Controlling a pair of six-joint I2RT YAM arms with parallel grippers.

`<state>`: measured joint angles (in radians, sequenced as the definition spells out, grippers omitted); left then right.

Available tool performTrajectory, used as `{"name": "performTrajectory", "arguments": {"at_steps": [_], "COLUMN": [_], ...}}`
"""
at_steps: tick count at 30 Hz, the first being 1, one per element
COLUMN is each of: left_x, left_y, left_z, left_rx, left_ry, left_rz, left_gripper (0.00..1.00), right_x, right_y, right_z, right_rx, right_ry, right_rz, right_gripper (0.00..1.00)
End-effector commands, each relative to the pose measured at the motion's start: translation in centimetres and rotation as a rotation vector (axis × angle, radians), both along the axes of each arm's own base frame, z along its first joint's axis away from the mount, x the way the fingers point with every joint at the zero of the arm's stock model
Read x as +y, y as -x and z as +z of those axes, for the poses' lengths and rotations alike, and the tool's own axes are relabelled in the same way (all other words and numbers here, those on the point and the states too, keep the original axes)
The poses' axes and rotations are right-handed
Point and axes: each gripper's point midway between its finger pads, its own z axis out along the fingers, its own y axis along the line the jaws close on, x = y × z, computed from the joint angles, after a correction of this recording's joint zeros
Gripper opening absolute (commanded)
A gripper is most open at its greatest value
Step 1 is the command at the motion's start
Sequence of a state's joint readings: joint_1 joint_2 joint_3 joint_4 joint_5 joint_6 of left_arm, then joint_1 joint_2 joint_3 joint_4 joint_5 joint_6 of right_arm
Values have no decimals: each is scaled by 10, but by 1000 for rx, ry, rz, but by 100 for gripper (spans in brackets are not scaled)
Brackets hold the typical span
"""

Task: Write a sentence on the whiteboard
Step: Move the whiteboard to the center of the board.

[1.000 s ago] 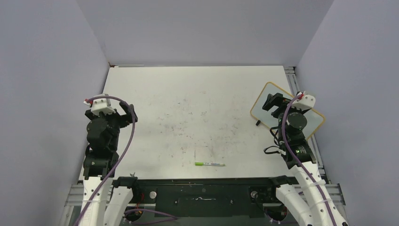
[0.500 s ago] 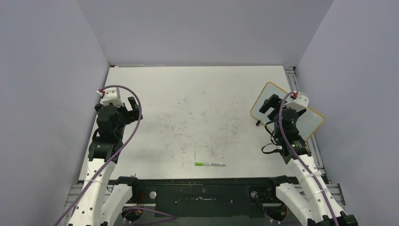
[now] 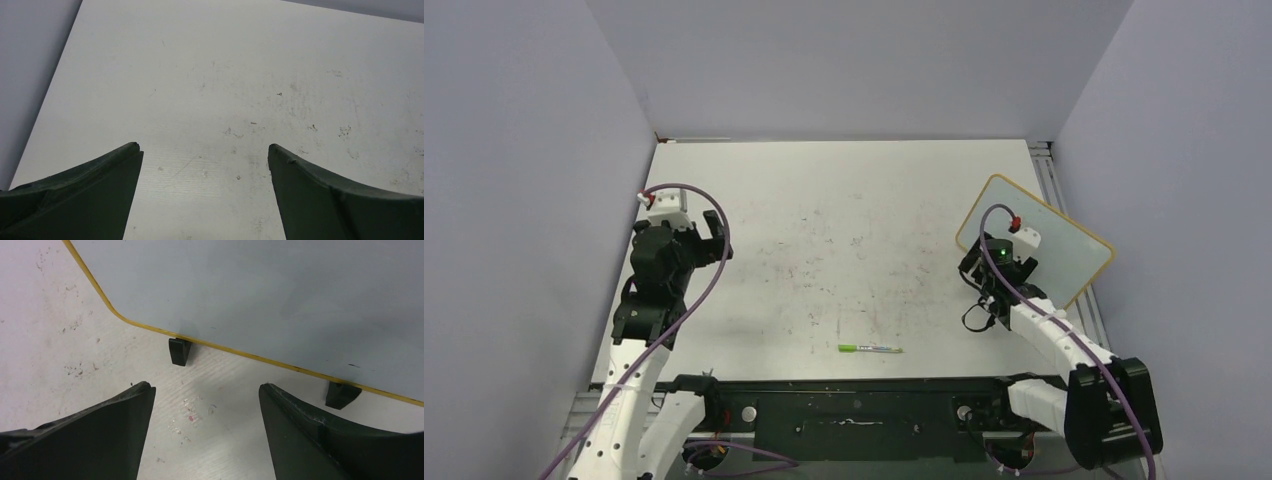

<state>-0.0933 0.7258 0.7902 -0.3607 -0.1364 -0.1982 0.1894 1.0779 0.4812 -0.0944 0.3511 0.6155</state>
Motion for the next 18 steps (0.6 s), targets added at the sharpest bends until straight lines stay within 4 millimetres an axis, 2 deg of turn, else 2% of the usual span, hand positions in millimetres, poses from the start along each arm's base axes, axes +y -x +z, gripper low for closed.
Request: {"name": "performTrajectory", "arguments": {"at_steps": [1,9,18], "left_x": [-9,-16,-18], "left_y": [-2,-4,-5], "left_z": [-1,-3,-4], "left_rx": [4,4,7], "left_ry": [0,9,9], "left_rz": [-49,-88,-99], "left_gripper": [96,96,96], "right_x": [3,3,9], "right_y": [-32,-53,-63], "right_z": [11,-12,-20], "right_rx": [-108,-80,-82], "right_ry": [-32,-29,-21], "right_rz": [-22,-27,-13], "right_gripper": [75,60,56]}}
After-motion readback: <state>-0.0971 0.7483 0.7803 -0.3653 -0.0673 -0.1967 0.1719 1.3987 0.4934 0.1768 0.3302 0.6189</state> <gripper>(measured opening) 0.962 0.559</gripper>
